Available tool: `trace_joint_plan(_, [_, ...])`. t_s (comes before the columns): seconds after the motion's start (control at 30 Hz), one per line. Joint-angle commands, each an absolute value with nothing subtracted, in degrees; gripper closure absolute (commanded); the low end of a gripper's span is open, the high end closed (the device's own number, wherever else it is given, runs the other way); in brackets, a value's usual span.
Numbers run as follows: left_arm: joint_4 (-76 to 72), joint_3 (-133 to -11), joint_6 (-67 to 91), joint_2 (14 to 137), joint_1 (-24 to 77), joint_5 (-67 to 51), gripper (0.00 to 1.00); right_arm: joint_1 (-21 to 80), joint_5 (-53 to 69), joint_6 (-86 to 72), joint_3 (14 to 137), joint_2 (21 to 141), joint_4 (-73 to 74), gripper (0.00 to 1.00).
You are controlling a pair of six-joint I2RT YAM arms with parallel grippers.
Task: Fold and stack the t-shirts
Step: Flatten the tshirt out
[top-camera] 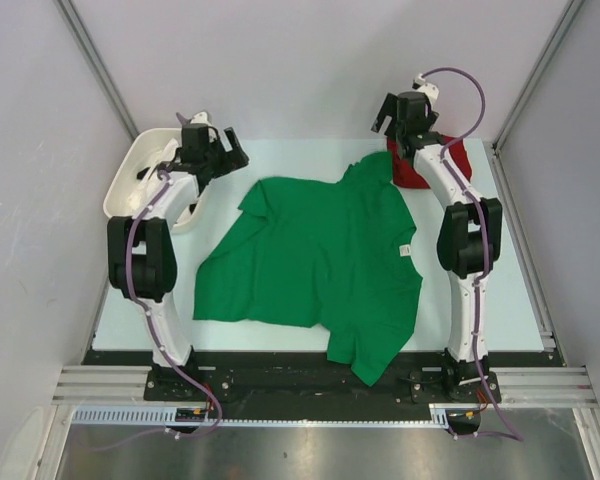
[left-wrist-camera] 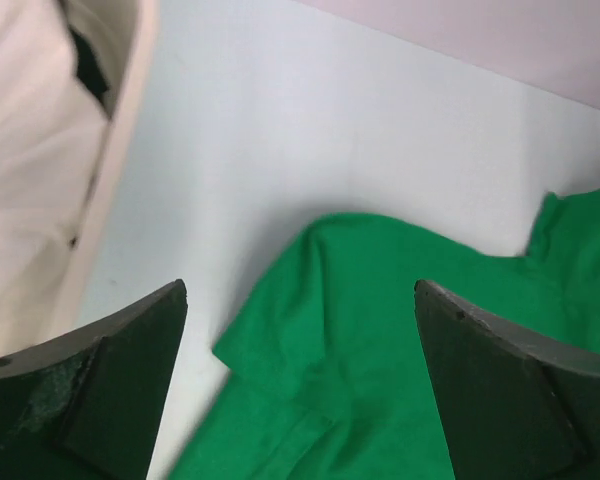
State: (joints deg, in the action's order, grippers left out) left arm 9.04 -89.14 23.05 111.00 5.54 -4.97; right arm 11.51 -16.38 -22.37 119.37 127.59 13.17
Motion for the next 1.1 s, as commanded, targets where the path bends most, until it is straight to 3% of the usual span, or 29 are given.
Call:
trace_joint_plan(0.0, [4.68,-84.22,28.63,104.26,3.78,-0.18,0.0,10.81,-14.68,-24.35,115.43,124.03,12.67,0.0])
trace_joint_plan(0.13, [1.41,-74.11,31.99,93.46,3.87,-0.18,0.0,10.81,-16.08,-24.17,101.62,113.4,7.47,0.0])
trace_joint_plan(0.4, [8.87,-61.89,36.03,79.29,8.78,-0.79,0.0,11.6,-13.02,-25.31,82.83,95.83,19.49,0.0])
trace_joint_plan(0.6, [17.48,-56.08,36.82,72.25,13.87,-0.17,0.0,14.94,-10.81,-25.13,74.02,88.43,30.04,0.0])
trace_joint_plan(0.73, [17.67,-49.58,37.35,66.8,16.17,1.5,0.0,16.88,-10.55,-26.97,62.88,83.51,29.18,0.0])
trace_joint_plan(1.07, [16.96,-40.7,38.23,61.17,17.49,-2.55,0.0,10.9,-8.28,-32.7,47.21,77.87,25.14,0.0])
